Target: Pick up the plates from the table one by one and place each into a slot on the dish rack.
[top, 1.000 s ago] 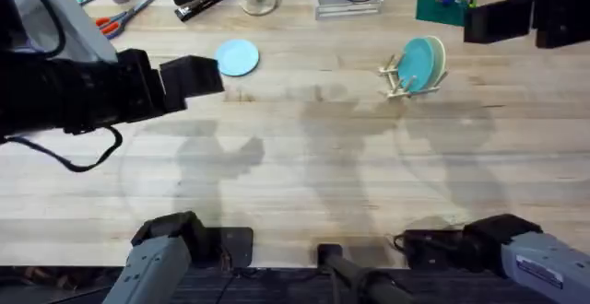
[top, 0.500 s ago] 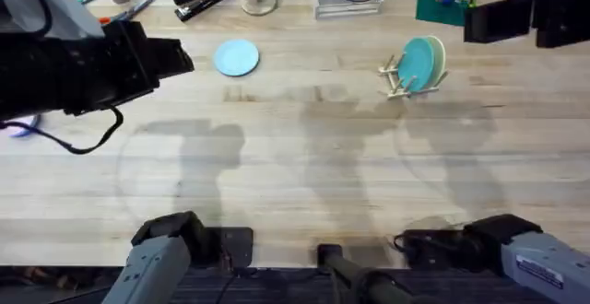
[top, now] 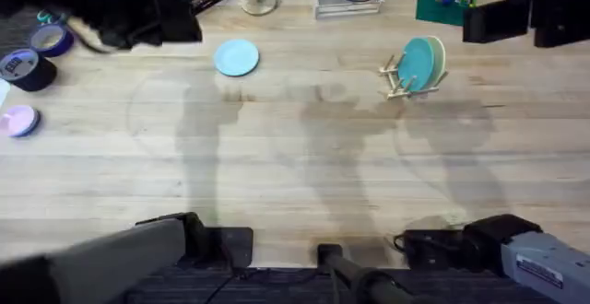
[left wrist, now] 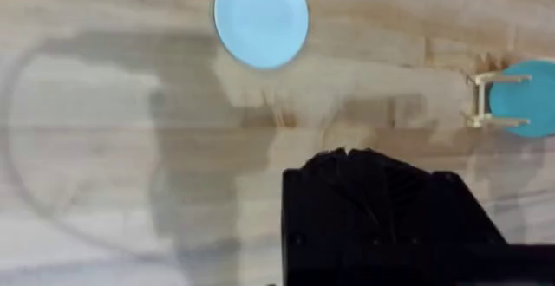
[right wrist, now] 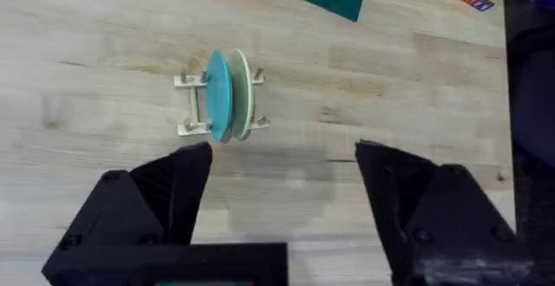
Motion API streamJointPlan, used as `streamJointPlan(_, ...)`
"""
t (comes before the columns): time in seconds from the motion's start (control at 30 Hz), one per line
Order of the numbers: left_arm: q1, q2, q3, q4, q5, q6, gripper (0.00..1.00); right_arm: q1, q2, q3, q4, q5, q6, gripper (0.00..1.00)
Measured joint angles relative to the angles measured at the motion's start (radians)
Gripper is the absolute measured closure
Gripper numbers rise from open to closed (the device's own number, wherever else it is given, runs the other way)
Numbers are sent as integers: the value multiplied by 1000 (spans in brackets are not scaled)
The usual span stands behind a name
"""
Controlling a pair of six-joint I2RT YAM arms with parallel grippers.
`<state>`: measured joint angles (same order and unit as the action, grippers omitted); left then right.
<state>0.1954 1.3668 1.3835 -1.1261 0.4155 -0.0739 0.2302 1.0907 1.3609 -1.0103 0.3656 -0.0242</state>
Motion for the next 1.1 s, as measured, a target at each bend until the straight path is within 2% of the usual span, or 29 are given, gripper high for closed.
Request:
streamJointPlan(0.17, -3, 142, 69, 62, 32, 12, 962, 0, 14, 0, 1, 0, 0, 6)
streamJointPlan(0.37, 28, 297, 75, 104, 135, 16, 962, 0, 16, 0, 1, 0, 0, 6)
streamJointPlan(0.53, 45, 387, 75, 157, 175, 25, 962, 0, 15, 0, 2, 0, 0, 8)
streamJointPlan(0.9, 46, 427, 75, 270, 194, 21, 962, 0, 16, 0, 11, 0, -3, 7)
streamJointPlan(1.1, 79, 427, 75, 258, 194, 21, 961, 0, 16, 0, 11, 0, -3, 7)
